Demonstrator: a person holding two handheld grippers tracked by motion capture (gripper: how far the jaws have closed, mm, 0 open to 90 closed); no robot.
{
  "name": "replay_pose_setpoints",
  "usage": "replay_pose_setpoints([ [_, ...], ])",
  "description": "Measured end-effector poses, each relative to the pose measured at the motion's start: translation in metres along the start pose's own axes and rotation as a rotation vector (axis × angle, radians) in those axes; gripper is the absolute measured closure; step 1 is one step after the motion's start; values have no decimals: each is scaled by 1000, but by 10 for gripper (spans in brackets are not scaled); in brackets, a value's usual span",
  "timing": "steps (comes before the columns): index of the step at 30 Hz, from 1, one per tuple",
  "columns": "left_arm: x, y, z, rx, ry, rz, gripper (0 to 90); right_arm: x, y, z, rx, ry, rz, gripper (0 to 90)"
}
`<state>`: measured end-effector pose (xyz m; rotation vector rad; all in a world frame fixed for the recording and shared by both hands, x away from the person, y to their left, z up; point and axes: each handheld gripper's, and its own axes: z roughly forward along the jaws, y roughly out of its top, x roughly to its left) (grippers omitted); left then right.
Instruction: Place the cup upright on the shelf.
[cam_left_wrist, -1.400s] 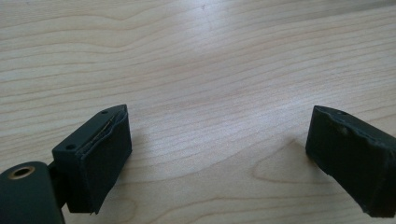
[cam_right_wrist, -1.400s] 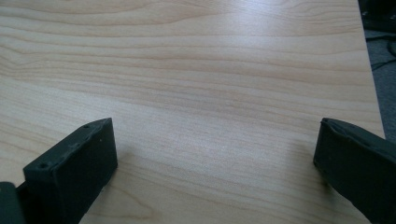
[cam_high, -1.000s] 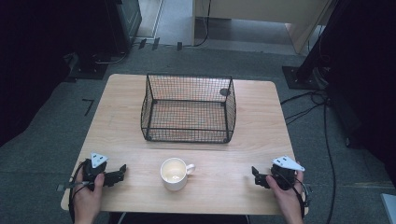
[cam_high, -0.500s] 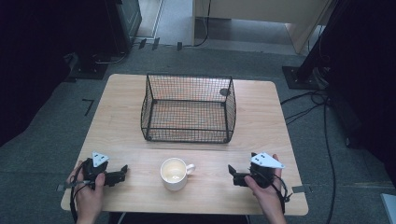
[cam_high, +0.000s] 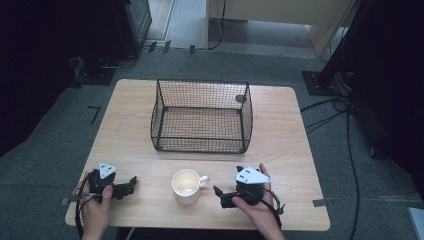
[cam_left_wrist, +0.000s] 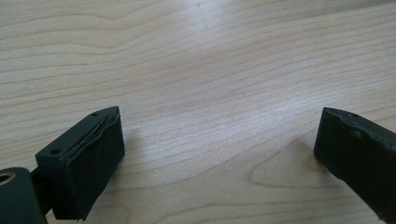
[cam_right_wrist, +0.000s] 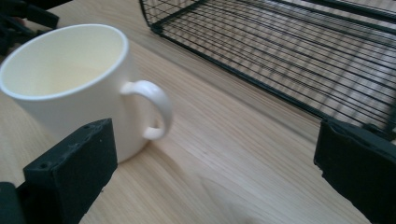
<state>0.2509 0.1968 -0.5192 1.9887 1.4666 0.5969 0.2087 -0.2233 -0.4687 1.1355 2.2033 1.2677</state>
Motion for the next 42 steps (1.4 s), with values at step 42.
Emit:
replay_pose_setpoints([
  [42,0,0,0,0,0,0,21,46,1,43,-13,169,-102,274],
])
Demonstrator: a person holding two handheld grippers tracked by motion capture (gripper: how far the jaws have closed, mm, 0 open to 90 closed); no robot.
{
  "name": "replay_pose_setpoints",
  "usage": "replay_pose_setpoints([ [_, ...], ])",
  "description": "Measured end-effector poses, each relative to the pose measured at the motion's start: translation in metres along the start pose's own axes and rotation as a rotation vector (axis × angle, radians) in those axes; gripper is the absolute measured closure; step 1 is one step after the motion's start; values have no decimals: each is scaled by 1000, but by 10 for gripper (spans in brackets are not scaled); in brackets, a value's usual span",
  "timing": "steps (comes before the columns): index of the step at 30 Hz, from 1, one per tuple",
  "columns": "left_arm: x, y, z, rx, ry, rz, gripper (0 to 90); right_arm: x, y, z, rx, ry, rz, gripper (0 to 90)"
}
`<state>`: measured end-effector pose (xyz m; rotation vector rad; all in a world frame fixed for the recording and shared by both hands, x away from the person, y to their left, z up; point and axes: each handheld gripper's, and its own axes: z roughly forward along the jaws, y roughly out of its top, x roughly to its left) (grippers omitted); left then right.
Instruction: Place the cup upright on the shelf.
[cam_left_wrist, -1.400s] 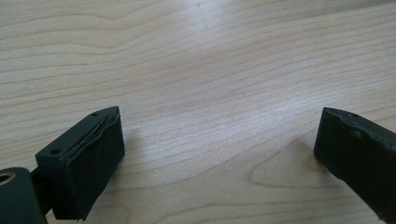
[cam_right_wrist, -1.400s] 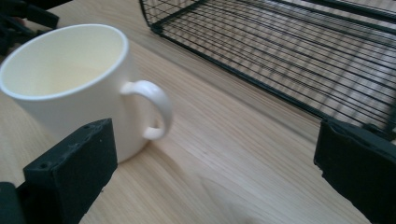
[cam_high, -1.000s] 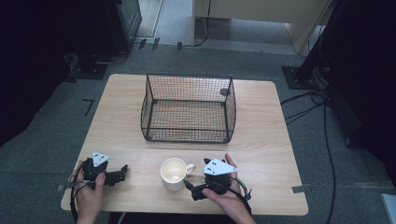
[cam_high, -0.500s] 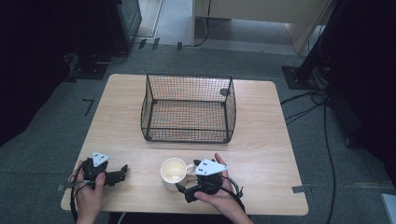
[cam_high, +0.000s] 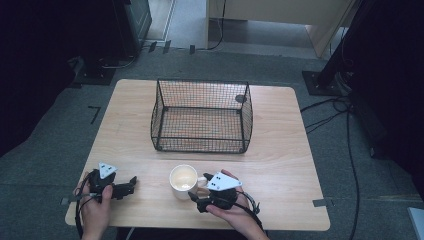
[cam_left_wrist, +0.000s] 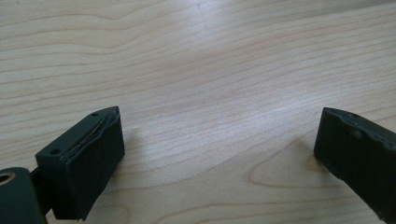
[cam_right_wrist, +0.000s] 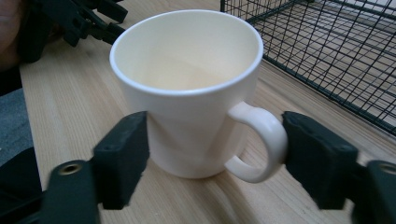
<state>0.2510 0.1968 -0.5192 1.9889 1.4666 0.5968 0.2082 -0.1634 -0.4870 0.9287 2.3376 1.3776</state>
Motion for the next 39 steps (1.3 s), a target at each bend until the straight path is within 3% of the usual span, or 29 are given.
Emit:
replay_pose_setpoints([
  [3,0,0,0,0,0,0,21,1,-1,0,-14,-17,-1,454],
  [7,0,0,0,0,0,0,21,3,-1,0,-25,-29,-12,584],
  [9,0,0,0,0,0,0,21,4,-2,0,-26,-30,-15,605],
  [10,0,0,0,0,0,0,21,4,-2,0,-28,-23,-14,669],
  [13,0,0,0,0,0,0,21,3,-2,0,-32,-4,-1,717],
  [14,0,0,0,0,0,0,21,1,-2,0,-29,37,11,738],
  [17,0,0,0,0,0,0,21,1,-2,1,-24,51,12,715],
  [18,0,0,0,0,0,0,21,3,-4,4,-8,45,3,667],
  [20,0,0,0,0,0,0,21,4,-5,7,3,36,0,655],
  [23,0,0,0,0,0,0,21,4,-5,7,-2,40,0,771],
  [27,0,0,0,0,0,0,21,4,-4,6,-3,37,-16,803],
  [39,0,0,0,0,0,0,21,7,-3,1,-38,20,-50,807],
])
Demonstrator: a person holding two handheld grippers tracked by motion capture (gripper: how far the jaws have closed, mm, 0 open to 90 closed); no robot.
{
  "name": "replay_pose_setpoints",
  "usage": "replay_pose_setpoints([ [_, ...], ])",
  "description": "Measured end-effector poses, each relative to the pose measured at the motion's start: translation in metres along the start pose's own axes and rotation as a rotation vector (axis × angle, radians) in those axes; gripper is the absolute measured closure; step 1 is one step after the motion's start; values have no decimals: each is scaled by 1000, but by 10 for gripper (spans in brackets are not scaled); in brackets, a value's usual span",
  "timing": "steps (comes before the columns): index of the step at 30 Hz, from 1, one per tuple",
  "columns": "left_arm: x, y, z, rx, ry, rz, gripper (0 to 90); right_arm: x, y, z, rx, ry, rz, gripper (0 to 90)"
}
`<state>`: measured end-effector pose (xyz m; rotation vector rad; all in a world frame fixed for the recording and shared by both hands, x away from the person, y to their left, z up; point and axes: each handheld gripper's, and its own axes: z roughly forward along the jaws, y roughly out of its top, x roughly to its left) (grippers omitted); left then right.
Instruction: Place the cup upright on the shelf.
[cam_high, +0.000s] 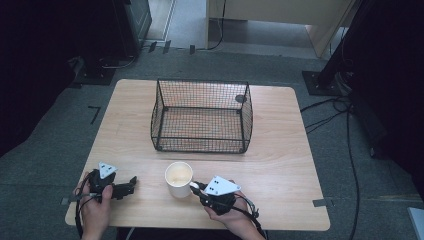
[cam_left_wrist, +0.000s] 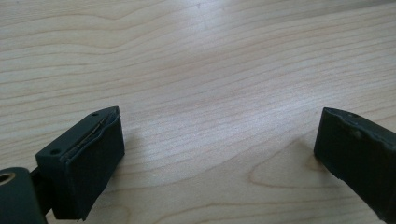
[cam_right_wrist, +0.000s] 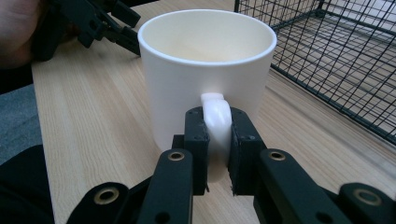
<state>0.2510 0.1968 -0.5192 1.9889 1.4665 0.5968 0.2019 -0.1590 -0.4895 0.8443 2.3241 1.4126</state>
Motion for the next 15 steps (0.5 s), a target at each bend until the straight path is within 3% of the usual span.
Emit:
replay_pose_setpoints([
  [6,0,0,0,0,0,0,21,1,2,-3,-8,-9,-8,809],
  [15,0,0,0,0,0,0,21,0,13,-16,-73,-43,-15,809],
])
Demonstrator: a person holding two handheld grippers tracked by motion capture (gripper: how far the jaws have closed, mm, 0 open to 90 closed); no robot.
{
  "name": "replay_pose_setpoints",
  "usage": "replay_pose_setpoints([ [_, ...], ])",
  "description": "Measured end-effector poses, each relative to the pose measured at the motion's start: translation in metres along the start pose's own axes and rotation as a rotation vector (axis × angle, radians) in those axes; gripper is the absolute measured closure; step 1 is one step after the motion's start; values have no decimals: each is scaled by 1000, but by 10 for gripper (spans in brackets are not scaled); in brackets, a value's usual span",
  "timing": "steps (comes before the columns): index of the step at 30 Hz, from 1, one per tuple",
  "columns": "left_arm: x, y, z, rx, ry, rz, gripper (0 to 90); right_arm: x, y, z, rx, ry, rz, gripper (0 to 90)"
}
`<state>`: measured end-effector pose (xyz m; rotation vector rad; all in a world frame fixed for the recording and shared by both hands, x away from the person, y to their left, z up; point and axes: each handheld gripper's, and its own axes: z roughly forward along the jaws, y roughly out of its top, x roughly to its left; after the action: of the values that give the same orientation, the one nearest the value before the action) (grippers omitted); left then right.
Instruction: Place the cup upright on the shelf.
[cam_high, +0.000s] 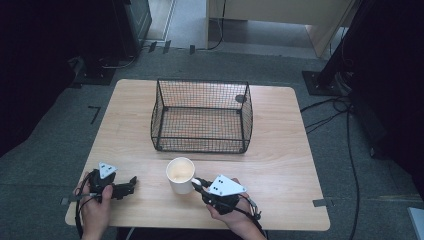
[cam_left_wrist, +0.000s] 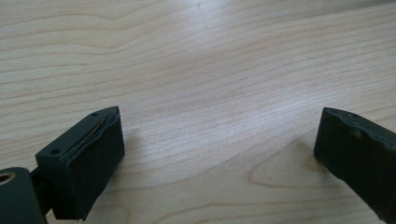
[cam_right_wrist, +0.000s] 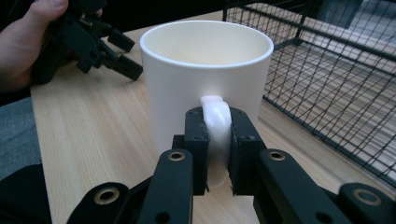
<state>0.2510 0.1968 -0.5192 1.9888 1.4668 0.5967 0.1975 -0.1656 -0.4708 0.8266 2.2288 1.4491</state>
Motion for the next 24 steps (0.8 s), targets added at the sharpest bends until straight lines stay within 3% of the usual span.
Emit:
replay_pose_setpoints([
  [24,0,0,0,0,0,0,21,-9,29,-16,-121,-67,-7,809],
])
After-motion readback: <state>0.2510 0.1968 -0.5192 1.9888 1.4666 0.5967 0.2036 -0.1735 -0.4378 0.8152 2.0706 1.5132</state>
